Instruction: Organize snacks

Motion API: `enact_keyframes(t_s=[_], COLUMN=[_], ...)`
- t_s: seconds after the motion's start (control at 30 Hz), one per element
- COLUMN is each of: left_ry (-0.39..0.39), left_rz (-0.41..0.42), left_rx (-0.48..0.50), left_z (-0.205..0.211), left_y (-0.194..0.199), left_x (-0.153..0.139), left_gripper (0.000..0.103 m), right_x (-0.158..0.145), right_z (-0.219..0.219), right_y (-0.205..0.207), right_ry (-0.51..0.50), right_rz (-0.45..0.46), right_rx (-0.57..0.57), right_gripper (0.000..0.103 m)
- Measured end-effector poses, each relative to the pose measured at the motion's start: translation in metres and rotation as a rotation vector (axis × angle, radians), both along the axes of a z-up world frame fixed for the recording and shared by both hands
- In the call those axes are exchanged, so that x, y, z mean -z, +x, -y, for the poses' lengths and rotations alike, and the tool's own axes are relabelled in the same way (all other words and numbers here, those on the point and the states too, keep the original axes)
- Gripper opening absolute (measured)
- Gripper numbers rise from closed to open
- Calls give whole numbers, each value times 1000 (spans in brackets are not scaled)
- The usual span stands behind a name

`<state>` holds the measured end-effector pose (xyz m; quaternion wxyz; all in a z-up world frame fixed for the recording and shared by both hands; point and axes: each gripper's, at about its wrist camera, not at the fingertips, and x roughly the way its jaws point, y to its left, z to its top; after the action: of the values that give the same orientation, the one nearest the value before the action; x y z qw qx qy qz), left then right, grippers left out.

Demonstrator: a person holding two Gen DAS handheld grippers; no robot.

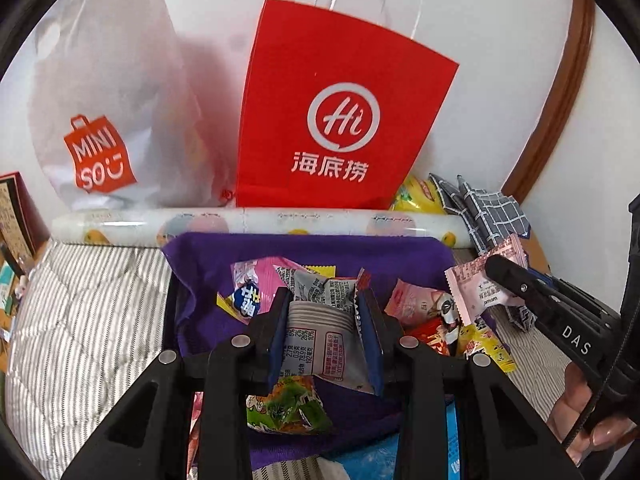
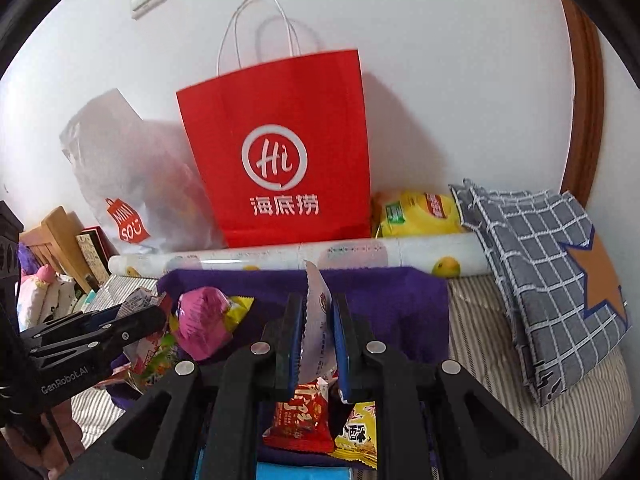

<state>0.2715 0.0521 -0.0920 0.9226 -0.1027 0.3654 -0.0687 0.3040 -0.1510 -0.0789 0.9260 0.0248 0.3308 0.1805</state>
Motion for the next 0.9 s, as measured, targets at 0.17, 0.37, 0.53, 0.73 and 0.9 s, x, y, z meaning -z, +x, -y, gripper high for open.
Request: enact_keyframes(t_s=[0.17, 0.37, 0.53, 0.73, 0.9], left_ry=[-23, -18, -23, -22, 9], left_rz=[-28, -44, -48, -34, 12], left_rx=[-7, -7, -2, -12, -27], left_z=[0, 3, 7, 7, 8], left_y=[4, 8, 10, 7, -3], left_x=[11, 17, 17, 8, -10], left_gripper=[34, 35, 41, 60, 71], right_x=[9, 21, 27, 19, 2], right_z=[2, -3, -9, -17, -14], right_y=[3, 4, 6, -4, -14], right_ry=[-1, -30, -36, -49, -36], right_rz=[-20, -32, -47, 9, 35], right_rx=[4, -8, -31, -35, -8], right_gripper=[14, 16, 25, 48, 53])
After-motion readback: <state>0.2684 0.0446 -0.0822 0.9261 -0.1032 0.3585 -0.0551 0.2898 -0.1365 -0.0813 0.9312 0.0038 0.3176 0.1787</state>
